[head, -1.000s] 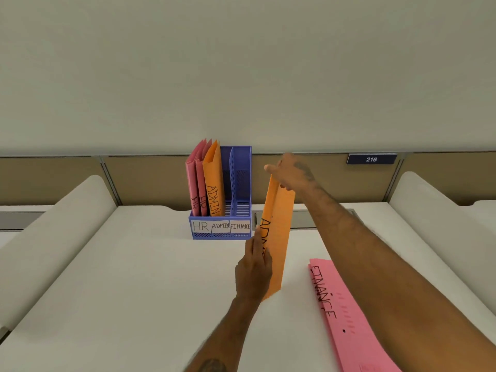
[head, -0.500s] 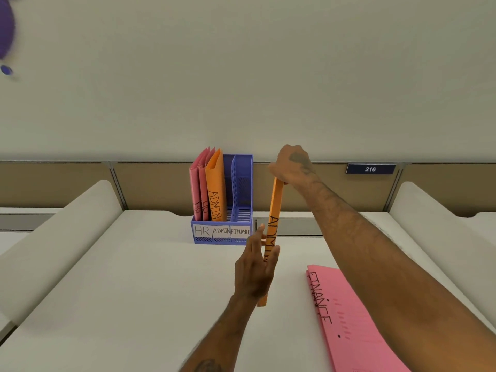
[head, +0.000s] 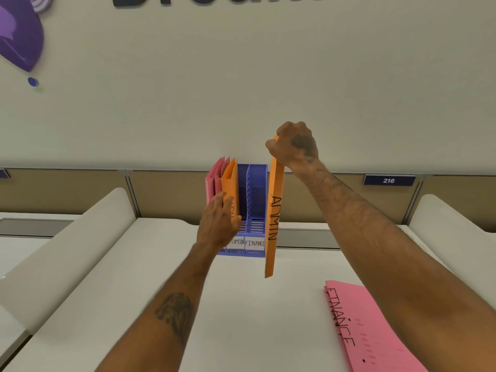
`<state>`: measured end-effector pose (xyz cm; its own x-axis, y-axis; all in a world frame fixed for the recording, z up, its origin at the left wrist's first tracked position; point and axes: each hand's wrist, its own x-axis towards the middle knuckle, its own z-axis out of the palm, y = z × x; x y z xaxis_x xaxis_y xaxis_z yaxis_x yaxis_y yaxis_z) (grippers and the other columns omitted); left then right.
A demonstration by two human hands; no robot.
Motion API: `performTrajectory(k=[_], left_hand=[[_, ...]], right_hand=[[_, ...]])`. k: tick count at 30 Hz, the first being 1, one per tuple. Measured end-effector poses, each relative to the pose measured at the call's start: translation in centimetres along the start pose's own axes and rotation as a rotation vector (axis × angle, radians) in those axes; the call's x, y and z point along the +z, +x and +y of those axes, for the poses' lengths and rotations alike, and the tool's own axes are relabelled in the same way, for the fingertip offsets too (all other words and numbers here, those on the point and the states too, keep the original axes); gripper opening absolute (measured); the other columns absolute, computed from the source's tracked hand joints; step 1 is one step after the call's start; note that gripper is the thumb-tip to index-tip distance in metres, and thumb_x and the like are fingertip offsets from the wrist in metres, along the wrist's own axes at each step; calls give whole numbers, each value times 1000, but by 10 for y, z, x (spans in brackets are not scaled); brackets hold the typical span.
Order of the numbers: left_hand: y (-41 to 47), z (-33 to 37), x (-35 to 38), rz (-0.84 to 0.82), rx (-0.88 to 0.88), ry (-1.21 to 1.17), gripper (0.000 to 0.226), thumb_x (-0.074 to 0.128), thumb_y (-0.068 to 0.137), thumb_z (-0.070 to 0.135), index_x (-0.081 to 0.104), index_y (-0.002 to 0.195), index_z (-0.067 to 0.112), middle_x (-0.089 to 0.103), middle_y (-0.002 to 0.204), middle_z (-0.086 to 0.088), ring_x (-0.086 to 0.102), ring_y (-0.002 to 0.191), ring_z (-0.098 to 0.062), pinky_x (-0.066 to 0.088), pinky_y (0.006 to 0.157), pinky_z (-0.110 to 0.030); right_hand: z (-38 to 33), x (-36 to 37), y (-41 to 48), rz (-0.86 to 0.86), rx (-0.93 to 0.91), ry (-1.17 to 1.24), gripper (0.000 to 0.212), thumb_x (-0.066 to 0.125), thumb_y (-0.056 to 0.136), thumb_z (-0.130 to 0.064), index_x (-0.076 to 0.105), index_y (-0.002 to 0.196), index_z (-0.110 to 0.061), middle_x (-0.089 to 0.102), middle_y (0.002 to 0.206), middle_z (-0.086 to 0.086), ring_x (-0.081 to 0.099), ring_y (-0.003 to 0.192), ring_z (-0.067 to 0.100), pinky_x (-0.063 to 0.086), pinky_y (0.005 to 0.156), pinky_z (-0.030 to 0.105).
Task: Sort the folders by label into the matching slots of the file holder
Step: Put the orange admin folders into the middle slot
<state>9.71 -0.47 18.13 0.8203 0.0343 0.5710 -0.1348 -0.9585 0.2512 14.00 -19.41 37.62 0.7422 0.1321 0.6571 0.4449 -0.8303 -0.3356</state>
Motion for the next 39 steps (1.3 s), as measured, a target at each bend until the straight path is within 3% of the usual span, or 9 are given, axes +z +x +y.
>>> performTrajectory(k=[2, 5, 8, 12, 19, 26, 32, 35, 39], left_hand=[[19, -21, -7, -59, 12, 67, 68, 61, 90, 39, 33, 147, 13, 33, 153, -12, 33, 141, -31, 32, 114, -46], [43, -47, -12, -150, 12, 110, 79, 62, 89, 41, 22, 152, 15, 25, 157, -14, 23, 146, -31, 22, 118, -47], [67, -67, -9, -242, 16, 97, 89, 64, 88, 42, 11, 156, 19, 13, 162, -13, 10, 151, -30, 15, 119, -50], [95, -85, 3, -352, 51, 118, 98, 65, 88, 42, -3, 157, 24, -5, 165, -10, -6, 152, -28, 8, 120, -51], [122, -100, 32, -420, 84, 126, 102, 69, 85, 43, -4, 156, 32, -13, 164, -7, -14, 151, -29, 4, 118, -56], [143, -118, 49, -413, 84, 104, 99, 68, 85, 39, 1, 157, 30, -12, 165, -8, -15, 150, -29, 0, 119, -53], [142, -126, 55, -385, 103, 37, 97, 71, 83, 34, 7, 156, 32, -2, 165, -5, -7, 152, -27, 4, 120, -49], [141, -129, 55, -373, 113, 30, 96, 71, 83, 29, 9, 156, 30, 1, 165, -5, -5, 152, -27, 9, 120, -48], [140, -130, 56, -375, 115, 39, 96, 71, 83, 26, 9, 156, 30, 3, 165, -3, -3, 152, -26, 13, 120, -48]], right_hand=[[-6, 5, 10, 15, -9, 10, 25, 59, 82, -23, 51, 65, -6, 52, 71, 6, 49, 69, 21, 39, 61, 26], [-16, 13, 21, 66, -71, 20, 43, 59, 81, -18, 30, 49, -16, 36, 49, -3, 35, 45, 14, 24, 49, 20], [-27, 21, 30, 110, -128, 23, 51, 60, 83, -16, 23, 49, -24, 27, 46, -9, 25, 41, 5, 19, 47, 18], [-30, 41, 45, 152, -128, 40, 41, 61, 84, -14, 35, 52, -15, 25, 45, -11, 24, 40, 2, 17, 48, 16], [-33, 85, 66, 178, -152, 23, 31, 60, 87, -15, 42, 61, -11, 23, 47, -14, 22, 41, -1, 16, 48, 15], [-35, 138, 88, 153, -124, 3, 25, 55, 88, -15, 46, 65, -11, 45, 56, 3, 39, 46, 17, 22, 50, 18], [-28, 191, 96, 140, -82, -37, 27, 54, 90, -21, 69, 85, 1, 68, 71, 14, 53, 57, 21, 39, 60, 22], [-25, 211, 93, 129, -91, -50, 29, 54, 91, -24, 71, 92, 0, 73, 80, 15, 67, 66, 27, 44, 64, 24], [-17, 228, 89, 109, -84, -66, 30, 54, 93, -25, 70, 94, 0, 73, 82, 16, 69, 69, 30, 51, 66, 29]])
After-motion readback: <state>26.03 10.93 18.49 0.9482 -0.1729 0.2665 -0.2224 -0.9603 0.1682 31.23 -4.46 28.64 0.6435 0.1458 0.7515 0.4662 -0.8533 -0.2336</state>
